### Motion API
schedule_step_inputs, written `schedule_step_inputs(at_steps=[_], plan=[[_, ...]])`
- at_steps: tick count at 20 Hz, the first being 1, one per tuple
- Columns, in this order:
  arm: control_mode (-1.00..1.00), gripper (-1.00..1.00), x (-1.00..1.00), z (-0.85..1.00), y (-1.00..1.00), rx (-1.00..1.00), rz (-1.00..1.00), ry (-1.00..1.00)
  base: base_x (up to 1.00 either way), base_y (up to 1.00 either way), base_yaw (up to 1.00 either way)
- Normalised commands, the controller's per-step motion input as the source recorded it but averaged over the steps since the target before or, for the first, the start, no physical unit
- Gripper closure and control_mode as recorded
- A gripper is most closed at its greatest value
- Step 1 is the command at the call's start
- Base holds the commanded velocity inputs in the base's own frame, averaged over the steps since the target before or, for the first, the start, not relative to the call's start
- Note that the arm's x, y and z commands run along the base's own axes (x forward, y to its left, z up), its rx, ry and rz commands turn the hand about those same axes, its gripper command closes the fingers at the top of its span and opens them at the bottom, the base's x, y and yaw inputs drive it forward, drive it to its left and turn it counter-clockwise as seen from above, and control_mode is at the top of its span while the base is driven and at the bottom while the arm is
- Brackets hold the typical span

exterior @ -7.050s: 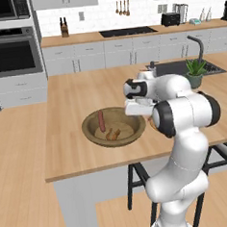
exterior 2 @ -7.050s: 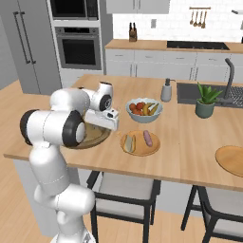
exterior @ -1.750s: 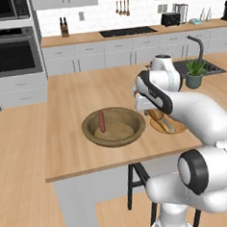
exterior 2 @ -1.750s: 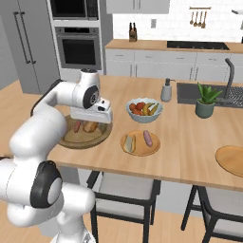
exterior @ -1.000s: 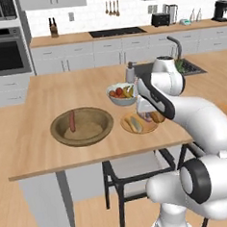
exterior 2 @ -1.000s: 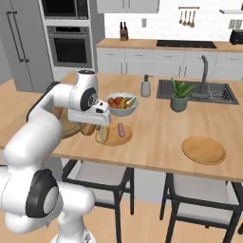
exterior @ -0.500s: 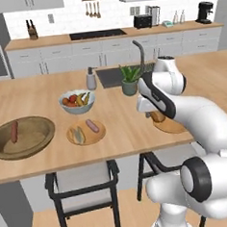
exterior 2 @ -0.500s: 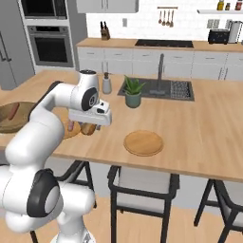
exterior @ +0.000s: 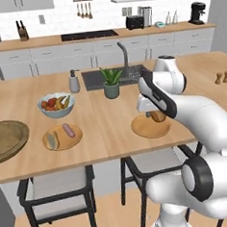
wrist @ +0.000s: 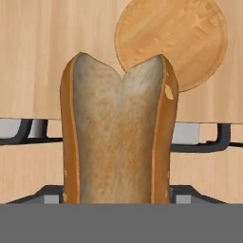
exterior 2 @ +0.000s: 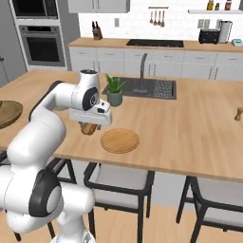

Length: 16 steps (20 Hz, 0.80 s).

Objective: Place one bun and one sausage from the bowl on each plate.

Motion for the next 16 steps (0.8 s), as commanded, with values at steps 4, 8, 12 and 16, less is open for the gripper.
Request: schedule_step_inputs(at_steps=[4,8,12,16], plan=[[1.0,1.0,0.0,0.0,0.0,0.0,0.0,0.0,0.21,-0.58,0.0],[1.0,1.0,0.0,0.0,0.0,0.0,0.0,0.0,0.4,-0.38,0.0],[1.0,1.0,0.0,0.0,0.0,0.0,0.0,0.0,0.52,-0.12,0.0],[-1.0,1.0,0.36,-0.13,0.0,0.0,0.0,0.0,0.14,0.0,0.0]])
